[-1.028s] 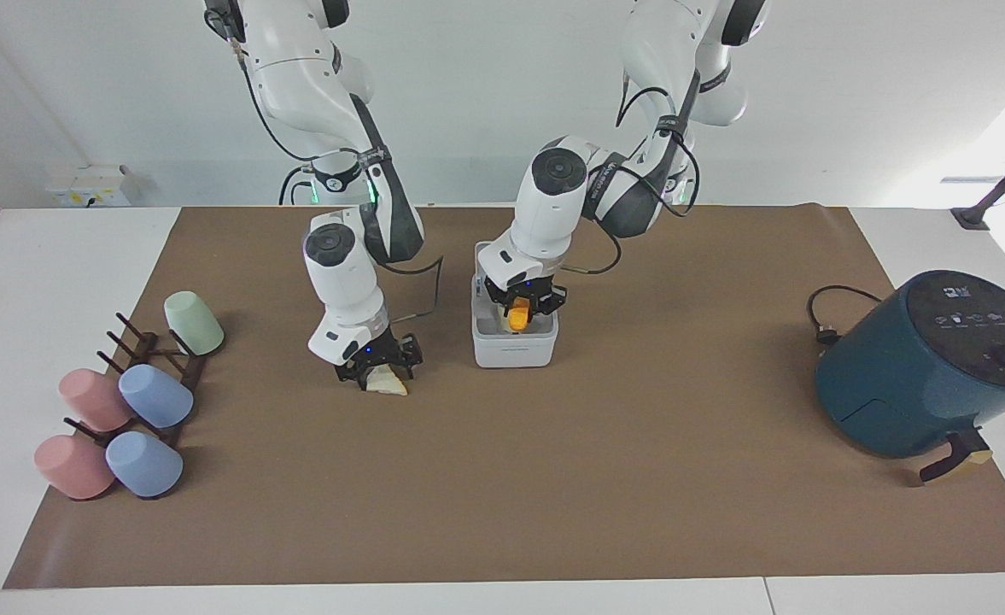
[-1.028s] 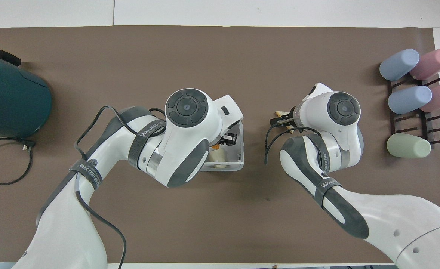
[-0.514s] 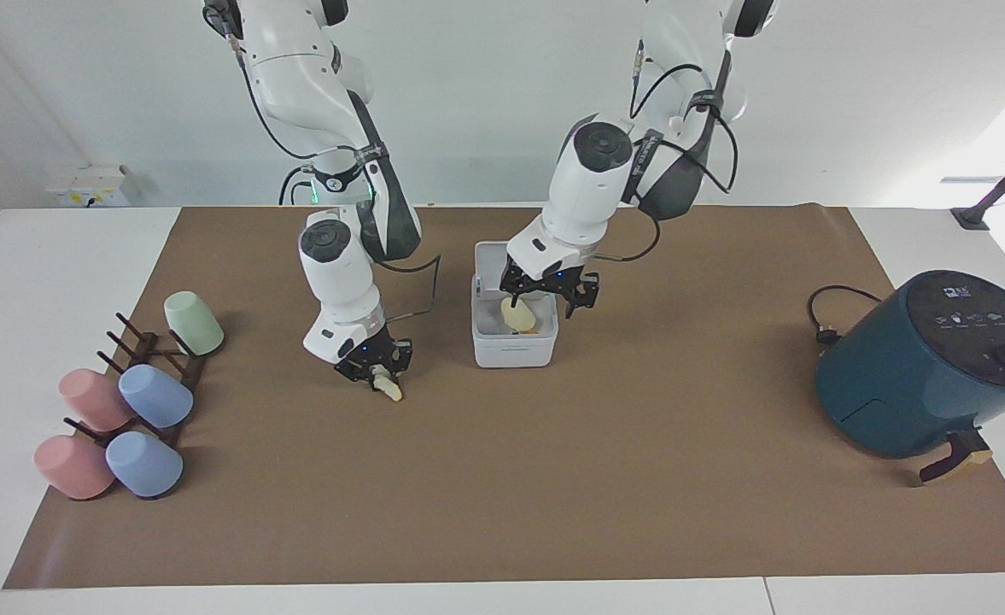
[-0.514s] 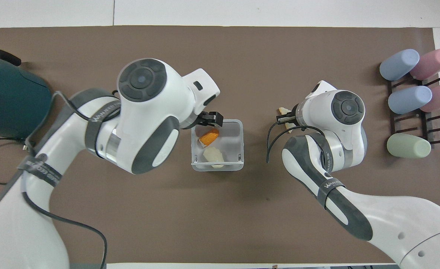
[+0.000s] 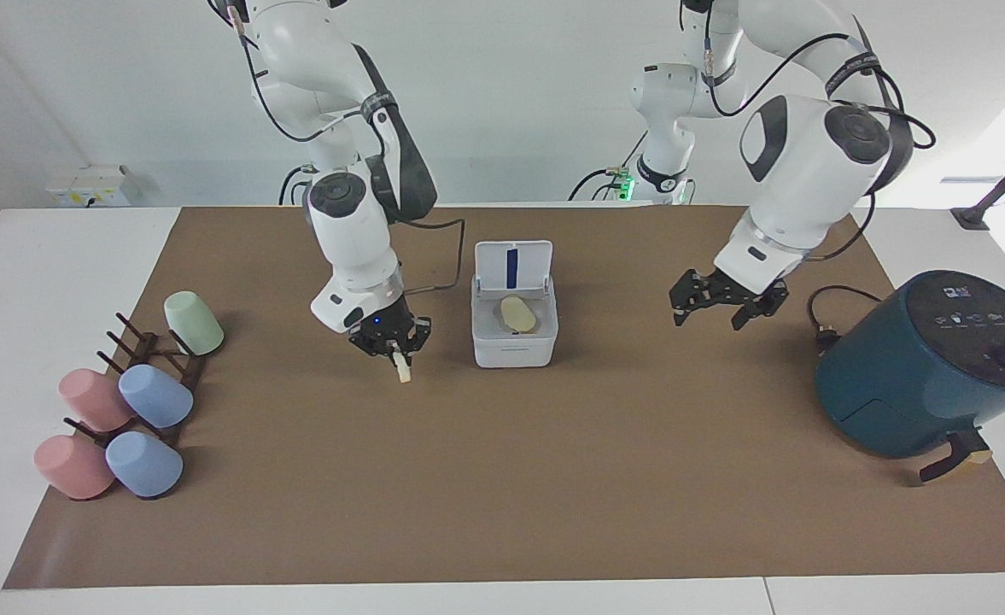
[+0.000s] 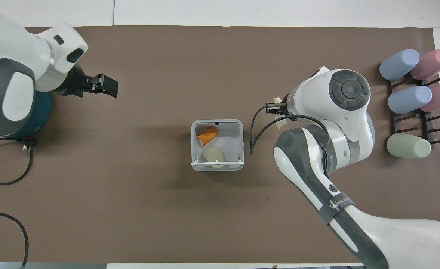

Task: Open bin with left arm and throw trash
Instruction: 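Withdraw the left gripper while the right gripper drops the cheese into the bin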

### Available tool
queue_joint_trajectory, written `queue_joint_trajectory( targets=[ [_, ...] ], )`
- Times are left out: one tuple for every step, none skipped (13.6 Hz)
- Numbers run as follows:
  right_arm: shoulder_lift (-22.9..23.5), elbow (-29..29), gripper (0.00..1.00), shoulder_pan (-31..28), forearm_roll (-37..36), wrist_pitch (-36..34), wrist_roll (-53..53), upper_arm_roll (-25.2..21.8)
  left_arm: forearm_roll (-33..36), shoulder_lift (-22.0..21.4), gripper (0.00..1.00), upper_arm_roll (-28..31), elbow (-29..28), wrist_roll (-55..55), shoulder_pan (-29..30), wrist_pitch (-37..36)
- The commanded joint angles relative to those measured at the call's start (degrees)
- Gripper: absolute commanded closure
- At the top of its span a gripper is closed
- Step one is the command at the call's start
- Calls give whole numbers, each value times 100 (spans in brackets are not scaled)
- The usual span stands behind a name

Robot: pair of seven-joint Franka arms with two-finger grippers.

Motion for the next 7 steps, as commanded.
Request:
queue_joint_trajectory(
  targets=[
    [165, 485, 100, 447, 390, -92, 1298, 14, 212, -306, 0, -65, -111, 329, 241, -322],
    [174, 442, 100, 623, 688, 232, 1861, 14, 229, -403, 0, -65, -93, 329, 320, -454],
    [174, 398, 100, 816, 796, 461, 2275, 14, 264, -508, 0, -65, -50, 329, 399, -638],
    [191, 345, 100, 966, 805, 611, 2610, 14, 378, -674, 0, -65, -41, 338, 400, -874],
    [191, 275, 100, 1098, 814, 735, 2875, 14, 544, -824, 0, -65, -41, 355, 400, -1051],
    [165, 144, 100, 1221, 814, 866, 3130, 14, 616, -965, 0, -65, -49, 399, 400, -1201],
    [130, -6, 100, 1283, 823, 1024, 3324, 22, 625, -1114, 0, -65, -102, 417, 391, -1367]
  ],
)
